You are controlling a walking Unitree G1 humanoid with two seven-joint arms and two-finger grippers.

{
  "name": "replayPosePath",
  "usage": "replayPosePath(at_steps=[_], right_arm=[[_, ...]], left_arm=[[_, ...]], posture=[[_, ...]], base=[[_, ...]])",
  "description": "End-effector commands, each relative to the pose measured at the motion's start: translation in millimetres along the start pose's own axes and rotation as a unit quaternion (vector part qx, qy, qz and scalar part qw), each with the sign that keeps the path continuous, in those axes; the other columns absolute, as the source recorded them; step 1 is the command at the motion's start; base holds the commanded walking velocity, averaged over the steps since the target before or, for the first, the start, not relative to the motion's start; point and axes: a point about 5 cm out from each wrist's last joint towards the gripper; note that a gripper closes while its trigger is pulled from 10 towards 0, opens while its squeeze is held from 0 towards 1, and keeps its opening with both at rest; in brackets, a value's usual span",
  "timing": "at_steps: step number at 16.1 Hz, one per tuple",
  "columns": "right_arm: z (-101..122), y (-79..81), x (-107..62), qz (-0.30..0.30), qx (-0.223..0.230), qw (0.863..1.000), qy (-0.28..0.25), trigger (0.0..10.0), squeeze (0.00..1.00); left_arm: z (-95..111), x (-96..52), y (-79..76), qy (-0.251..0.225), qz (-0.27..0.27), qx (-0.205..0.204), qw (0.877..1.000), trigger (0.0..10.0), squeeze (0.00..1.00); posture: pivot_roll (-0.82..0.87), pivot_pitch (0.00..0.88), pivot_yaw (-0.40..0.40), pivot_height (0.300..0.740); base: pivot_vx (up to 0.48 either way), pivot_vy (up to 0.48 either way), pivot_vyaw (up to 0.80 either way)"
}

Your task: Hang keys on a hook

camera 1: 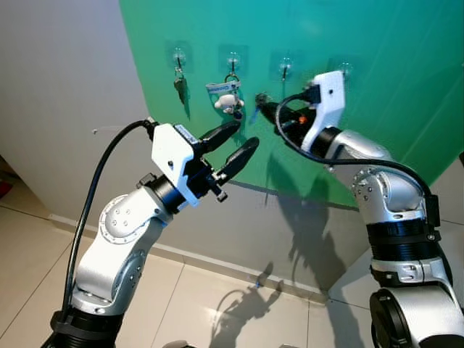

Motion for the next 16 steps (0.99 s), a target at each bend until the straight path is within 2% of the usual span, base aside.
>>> replayPosePath(at_steps=[1,7,10,16], right_arm=[[6,2.9,-0.9,0.010,-0.001,1.000,-0.006,0.0,0.00],[24,-5.0,-4.5,-0.002,0.054,0.998,-0.034,0.0,0.00],[25,-6.0,-2.6,0.013,0.104,0.994,-0.032,0.0,0.00],[28,-8.7,3.0,0.005,0.103,0.994,-0.031,0.0,0.00]], left_arm=[[0,0.8,0.8,0.004,-0.001,0.003,1.000,10.0,0.00],[0,0.9,0.3,0.004,-0.003,0.003,1.000,10.0,0.00],[0,1.6,0.3,0.003,-0.003,0.003,1.000,10.0,0.00],[0,0.5,-0.6,0.003,-0.002,0.003,1.000,10.0,0.00]], posture=[[0.06,0.000,0.010,0.740],[0.06,0.000,0.008,0.740],[0.06,0.000,0.008,0.740],[0.06,0.000,0.000,0.740]], base=[[0.000,0.000,0.00],[0.000,0.000,0.00],[0.000,0.000,0.00],[0.000,0.000,0.00]])
Point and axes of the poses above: a point about 5 cm out from each wrist's last joint towards the gripper, its own x axis pointing out of the wrist towards the gripper, its own z axis along the axis of the wrist's last joint, y = z × x, and after that the axes turned 2 degrees about x, right-handed
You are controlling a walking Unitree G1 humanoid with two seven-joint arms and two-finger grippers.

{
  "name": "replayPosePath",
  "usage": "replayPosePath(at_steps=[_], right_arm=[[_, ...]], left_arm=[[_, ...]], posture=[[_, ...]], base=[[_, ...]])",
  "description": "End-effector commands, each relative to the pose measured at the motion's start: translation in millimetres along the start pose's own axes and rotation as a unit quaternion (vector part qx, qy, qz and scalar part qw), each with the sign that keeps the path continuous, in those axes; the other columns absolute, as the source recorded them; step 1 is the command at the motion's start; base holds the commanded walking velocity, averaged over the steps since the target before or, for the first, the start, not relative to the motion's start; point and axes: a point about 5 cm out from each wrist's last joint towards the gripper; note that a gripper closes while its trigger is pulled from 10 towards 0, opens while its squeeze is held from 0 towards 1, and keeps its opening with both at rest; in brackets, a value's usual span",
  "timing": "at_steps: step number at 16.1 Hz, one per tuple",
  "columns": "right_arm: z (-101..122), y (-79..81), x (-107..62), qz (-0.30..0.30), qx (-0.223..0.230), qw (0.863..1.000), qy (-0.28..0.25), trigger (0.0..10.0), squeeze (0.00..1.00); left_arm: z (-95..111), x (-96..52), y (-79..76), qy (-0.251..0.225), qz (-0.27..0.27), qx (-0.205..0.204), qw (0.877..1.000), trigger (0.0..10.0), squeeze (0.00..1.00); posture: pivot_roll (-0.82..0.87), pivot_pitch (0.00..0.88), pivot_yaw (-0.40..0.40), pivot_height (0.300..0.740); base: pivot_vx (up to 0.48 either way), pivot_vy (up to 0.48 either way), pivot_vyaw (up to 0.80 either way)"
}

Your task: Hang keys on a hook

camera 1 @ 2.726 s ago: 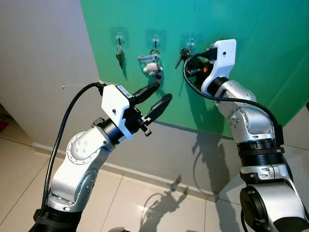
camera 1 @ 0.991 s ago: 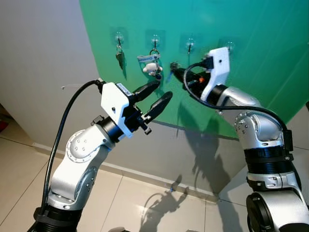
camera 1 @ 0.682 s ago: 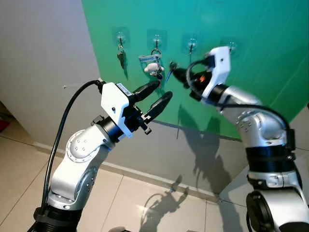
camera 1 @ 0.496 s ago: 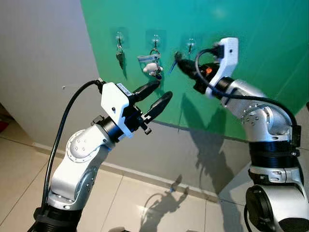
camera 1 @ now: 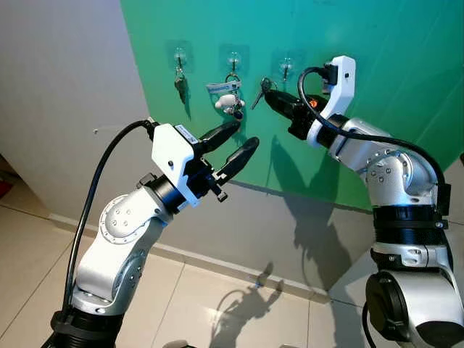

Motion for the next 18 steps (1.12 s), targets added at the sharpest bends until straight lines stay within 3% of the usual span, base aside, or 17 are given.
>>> replayPosePath(at_steps=[1,18], right_arm=[[9,2.1,1.7,0.001,-0.007,1.000,-0.014,0.0,0.00],[16,-28.7,11.0,-0.064,-0.001,0.998,-0.023,0.0,0.00]], left_arm=[[0,0.2,-0.6,0.003,-0.002,0.003,1.000,10.0,0.00],[0,-2.4,-1.7,0.008,-0.002,0.001,1.000,10.0,0.00]], posture=[[0.06,0.000,0.000,0.740],[0.07,0.000,-0.004,0.740]], base=[[0.000,0.000,0.00],[0.000,0.000,0.00]])
Point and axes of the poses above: a point about 5 cm out from each wrist's last joint towards the gripper, its own x axis pointing out of the wrist towards the gripper, its own z axis along the axis of the wrist's last joint, y = z × x, and after that the axes turned 2 degrees about x, right-handed
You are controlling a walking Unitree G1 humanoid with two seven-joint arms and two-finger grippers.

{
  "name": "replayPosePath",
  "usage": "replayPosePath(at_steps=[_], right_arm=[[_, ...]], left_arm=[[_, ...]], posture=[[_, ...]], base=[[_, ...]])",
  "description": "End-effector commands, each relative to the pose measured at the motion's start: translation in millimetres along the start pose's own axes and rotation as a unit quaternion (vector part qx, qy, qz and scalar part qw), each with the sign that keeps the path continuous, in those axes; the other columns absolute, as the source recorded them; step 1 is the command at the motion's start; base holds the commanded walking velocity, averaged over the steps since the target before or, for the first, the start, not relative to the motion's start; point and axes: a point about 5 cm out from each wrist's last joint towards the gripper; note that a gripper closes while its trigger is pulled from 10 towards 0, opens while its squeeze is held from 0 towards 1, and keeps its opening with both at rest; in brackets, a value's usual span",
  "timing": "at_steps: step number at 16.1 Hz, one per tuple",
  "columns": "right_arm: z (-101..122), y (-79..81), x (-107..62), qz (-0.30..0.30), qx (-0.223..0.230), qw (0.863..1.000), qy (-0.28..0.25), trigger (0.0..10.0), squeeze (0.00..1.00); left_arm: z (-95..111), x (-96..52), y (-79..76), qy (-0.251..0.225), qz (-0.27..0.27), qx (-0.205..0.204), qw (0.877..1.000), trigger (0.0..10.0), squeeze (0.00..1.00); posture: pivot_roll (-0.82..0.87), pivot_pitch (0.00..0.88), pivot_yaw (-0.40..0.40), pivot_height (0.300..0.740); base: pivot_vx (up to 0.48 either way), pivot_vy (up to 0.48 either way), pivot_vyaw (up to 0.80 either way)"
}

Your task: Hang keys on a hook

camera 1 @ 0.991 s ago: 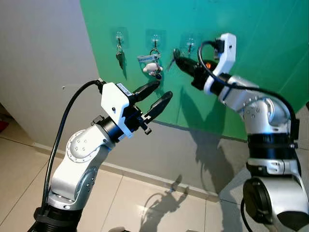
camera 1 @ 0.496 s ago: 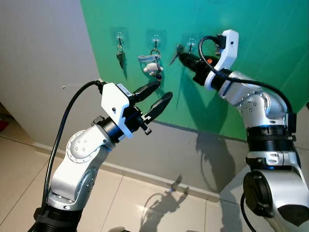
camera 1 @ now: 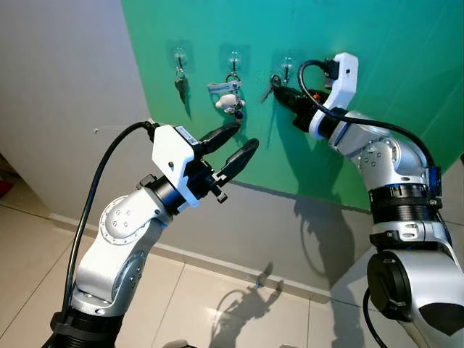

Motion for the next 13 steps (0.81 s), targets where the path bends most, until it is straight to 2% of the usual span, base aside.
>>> replayPosePath(at_steps=[1,7,13], right_arm=[[15,-2.2,-1.3,-0.009,-0.008,1.000,-0.026,0.0,0.00],[21,6.7,-9.2,0.014,-0.017,0.999,-0.038,0.0,0.00],[22,5.3,-24.4,-0.003,-0.020,0.999,-0.048,0.0,0.00]], left_arm=[[2,-1.6,-1.0,0.004,-0.002,0.004,1.000,10.0,0.00],[2,-2.1,-0.3,0.003,-0.001,0.005,1.000,10.0,0.00],[1,-0.5,-0.9,0.004,-0.006,0.003,1.000,10.0,0.00]], posture=[[0.07,0.000,-0.004,0.740],[0.07,0.000,-0.003,0.740],[0.06,0.000,0.008,0.740]], base=[[0.000,0.000,0.00],[0.000,0.000,0.00],[0.000,0.000,0.00]])
Point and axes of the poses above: a point about 5 cm out from each wrist's last joint towards the gripper, its own x axis pointing out of the wrist towards the gripper, its own z axis along the axis of the wrist's last joint, y = z × x, and after that the axes turned 2 degrees about x, right-handed
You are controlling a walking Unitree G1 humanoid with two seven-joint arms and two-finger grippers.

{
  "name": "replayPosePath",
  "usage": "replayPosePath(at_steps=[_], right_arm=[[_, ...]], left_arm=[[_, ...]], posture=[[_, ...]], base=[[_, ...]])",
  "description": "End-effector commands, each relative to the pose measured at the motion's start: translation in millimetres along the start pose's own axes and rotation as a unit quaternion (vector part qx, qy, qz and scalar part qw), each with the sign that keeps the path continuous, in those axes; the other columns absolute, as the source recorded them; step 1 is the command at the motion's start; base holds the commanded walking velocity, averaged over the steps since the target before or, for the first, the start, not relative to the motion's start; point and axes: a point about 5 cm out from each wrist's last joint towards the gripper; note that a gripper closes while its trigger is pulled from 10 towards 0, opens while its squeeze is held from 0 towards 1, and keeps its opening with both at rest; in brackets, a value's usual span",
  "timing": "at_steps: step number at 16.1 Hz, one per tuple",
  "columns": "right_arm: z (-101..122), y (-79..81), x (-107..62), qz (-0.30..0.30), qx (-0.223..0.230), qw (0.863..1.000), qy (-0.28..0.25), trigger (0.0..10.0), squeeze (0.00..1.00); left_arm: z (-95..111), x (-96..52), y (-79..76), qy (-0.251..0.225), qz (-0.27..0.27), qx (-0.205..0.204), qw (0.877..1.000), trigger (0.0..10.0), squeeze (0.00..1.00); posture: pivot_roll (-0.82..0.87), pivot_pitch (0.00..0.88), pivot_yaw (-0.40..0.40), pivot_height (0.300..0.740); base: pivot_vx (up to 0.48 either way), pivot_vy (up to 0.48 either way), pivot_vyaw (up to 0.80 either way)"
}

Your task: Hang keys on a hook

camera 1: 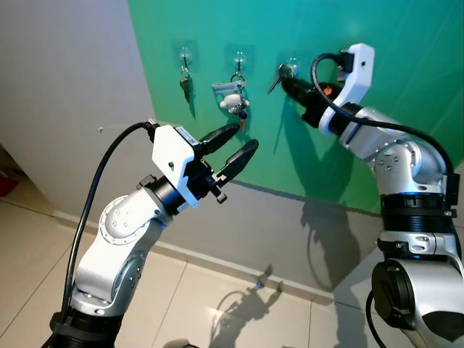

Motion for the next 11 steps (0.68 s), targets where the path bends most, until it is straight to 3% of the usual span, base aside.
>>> replayPosePath(at_steps=[1,11], right_arm=[[6,-4.7,-6.5,-0.012,0.003,1.000,-0.014,0.0,0.00],[-12,7.7,-16.0,-0.010,0.018,1.000,0.004,0.0,0.00]], left_arm=[[2,0.0,-1.1,0.001,-0.006,0.004,1.000,10.0,0.00],[1,0.6,-0.8,0.003,-0.008,0.005,1.000,10.0,0.00]], posture=[[0.06,0.000,0.008,0.740],[0.06,0.000,0.009,0.740]], base=[[0.000,0.000,0.00],[0.000,0.000,0.00]])
Point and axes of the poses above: a point about 5 cm out from each wrist's last joint towards the gripper, its own x axis pointing out of the wrist towards the gripper, its own z axis along the axis of the wrist's last joint, y = z × x, and after that the axes turned 2 degrees about x, right-handed
